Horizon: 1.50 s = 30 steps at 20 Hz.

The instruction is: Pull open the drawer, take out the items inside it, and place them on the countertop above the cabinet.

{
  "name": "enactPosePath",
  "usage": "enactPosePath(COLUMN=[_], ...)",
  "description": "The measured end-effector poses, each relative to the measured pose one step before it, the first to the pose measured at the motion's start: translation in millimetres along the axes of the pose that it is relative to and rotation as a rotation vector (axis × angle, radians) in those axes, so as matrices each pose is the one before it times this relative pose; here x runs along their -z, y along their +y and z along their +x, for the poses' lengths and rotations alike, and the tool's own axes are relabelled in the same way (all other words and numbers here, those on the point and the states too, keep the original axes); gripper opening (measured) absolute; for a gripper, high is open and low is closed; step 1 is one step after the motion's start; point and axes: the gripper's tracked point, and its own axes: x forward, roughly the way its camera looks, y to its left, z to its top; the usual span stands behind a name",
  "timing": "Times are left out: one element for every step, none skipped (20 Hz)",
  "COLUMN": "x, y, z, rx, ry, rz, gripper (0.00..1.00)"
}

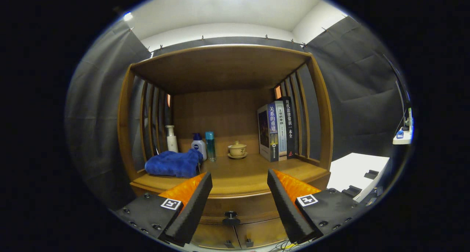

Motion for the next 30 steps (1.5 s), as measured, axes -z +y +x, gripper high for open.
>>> enactPosePath(x=[8.31, 5.19, 7.29, 8.67, 8.42, 9.52, 11.11, 10.56, 8.85, 6.4, 5.98, 4.84, 6.29, 6.75, 7.3, 6.05, 6.89, 7.58, 5.89, 5.28, 3.73, -0.75, -0.14, 0.64, -1.03, 2.18, 2.01, -2.72, -0.27, 0.3], y=[-0.12, 1.57, 0.84, 2.17, 3.14, 1.25, 1.79, 0.15, -0.26, 0.27, 0.69, 0.14, 0.87, 0.48, 0.57, 0.37, 0.94, 1.57, 2.64, 1.01, -0.11, -2.67, -3.05, -4.57, -1.32, 2.52, -0.66, 0.11, -0.46, -2.45], z=[0.09, 2.39, 2.97, -0.42, 1.22, 2.36, 2.09, 2.85, 1.48, 2.36, 1.79, 3.16, 3.21, 3.08, 3.77, 1.4, 3.22, 3.37, 3.46, 2.9, 2.97, 1.99, 0.94, 1.06, -1.03, 6.91, -2.63, -2.11, 2.31, -1.37], rx=[0.00212, -0.0049, -0.00573, -0.00692, -0.00885, -0.00569, -0.00809, -0.00502, -0.00026, 0.001, -0.00042, -0.00323, -0.00199, -0.00273, -0.00267, -0.003, -0.00192, -0.00522, -0.00688, -0.00202, -0.00191, 0.00894, 0.00335, 0.0251, -0.00593, -0.00197, -0.00259, 0.00357, 0.01058, 0.01189], ry=[0.00432, -0.00039, -0.00318, 0.00361, 0.00735, 0.01405, 0.02118, 0.02263, 0.01695, 0.00908, 0.00632, 0.00611, 0.01054, 0.01341, 0.01534, 0.01571, 0.01566, 0.01624, 0.01653, 0.01583, 0.00943, 0.00143, -0.00106, 0.00532, 0.00922, 0.01009, 0.01668, -0.00839, -0.00916, -0.0108], rz=[0.00043, 0.00195, 0.00285, 0.00225, -0.00082, -0.00309, -0.00586, -0.00379, -0.00007, 0.00369, 0.00744, 0.00744, 0.00268, -0.00341, -0.00787, -0.00933, -0.00632, -0.0011, 0.00116, -0.00418, -0.00667, -0.00502, -0.00119, 0.00081, 0.02531, 0.03001, 0.02182, 0.00724, -0.00702, -0.01687], gripper=[0.99, 0.99, 0.99, 0.98, 0.98, 0.98, 0.98, 0.98, 0.99, 0.99, 0.99, 0.99, 0.99, 0.98, 0.98, 0.98, 0.99, 0.98, 0.93, 0.88, 0.83, 0.78, 0.73, 0.71, 0.62, 0.53, 0.52, 0.51, 0.48, 0.48])
